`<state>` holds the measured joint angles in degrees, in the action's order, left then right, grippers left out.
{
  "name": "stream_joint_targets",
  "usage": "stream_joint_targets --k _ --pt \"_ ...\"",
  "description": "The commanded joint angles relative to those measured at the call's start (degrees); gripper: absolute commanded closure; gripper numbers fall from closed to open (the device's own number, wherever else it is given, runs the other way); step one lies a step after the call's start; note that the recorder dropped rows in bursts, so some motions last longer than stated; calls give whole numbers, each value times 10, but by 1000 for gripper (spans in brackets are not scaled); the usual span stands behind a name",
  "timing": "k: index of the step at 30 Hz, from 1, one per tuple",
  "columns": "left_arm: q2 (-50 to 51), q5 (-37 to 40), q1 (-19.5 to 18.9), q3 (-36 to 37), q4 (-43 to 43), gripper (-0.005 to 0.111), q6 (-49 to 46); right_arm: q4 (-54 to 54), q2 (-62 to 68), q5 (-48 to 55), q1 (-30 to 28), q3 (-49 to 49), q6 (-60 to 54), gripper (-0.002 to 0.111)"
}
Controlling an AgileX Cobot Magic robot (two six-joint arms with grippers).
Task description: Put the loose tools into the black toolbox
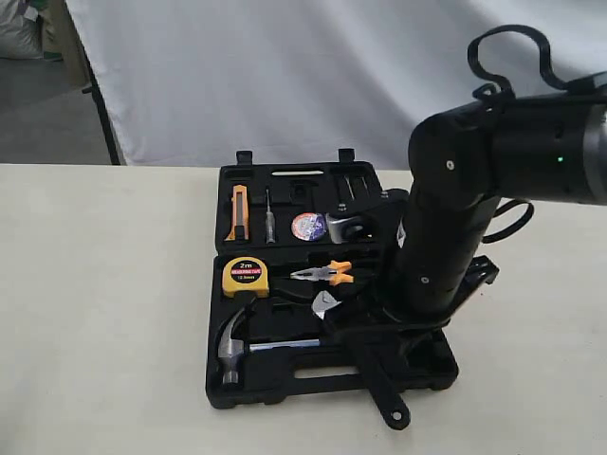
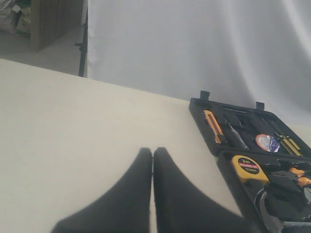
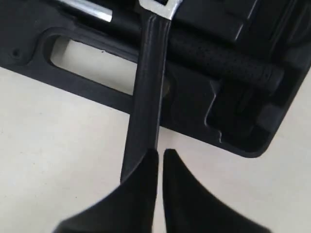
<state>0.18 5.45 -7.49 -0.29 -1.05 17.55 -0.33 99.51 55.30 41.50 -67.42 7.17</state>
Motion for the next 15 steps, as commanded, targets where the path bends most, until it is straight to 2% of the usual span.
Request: stream_joint_targets --k 1,3,5,6,15 --pt "-2 -4 -15 -2 -3 106 3 -14 7 -15 0 6 11 75" --pt "-2 -4 -15 -2 -3 106 3 8 8 -27 0 6 12 50" --pt "-2 -4 -15 -2 -3 106 3 20 9 -44 0 6 8 33" --pt "-2 -4 -15 -2 -3 106 3 20 13 -51 0 6 5 30" --pt "-2 -4 -15 -2 -3 106 3 20 87 -122 0 6 -1 38"
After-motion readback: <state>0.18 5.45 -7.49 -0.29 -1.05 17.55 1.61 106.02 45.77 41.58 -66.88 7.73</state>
